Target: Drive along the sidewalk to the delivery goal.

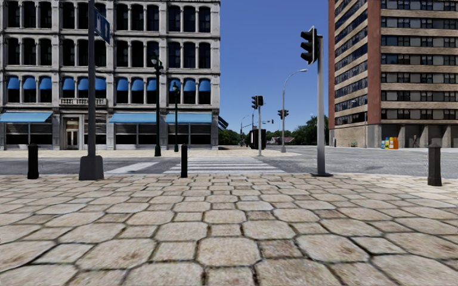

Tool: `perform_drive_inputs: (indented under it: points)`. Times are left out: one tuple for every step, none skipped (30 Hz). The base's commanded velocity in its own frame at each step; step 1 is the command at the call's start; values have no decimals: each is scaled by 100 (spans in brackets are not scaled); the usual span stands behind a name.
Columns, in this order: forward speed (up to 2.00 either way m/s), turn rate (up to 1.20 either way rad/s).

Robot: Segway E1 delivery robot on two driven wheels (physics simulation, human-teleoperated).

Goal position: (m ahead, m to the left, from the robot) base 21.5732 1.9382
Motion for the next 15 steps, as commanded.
perform_drive_inputs:
  points:
    - [200,0]
    - [200,0]
    - [200,0]
    - [200,0]
    - [200,0]
    - [200,0]
    - [200,0]
    - [200,0]
    - [200,0]
    - [200,0]
    - [200,0]
    - [200,0]
    - [200,0]
    - [200,0]
    - [200,0]
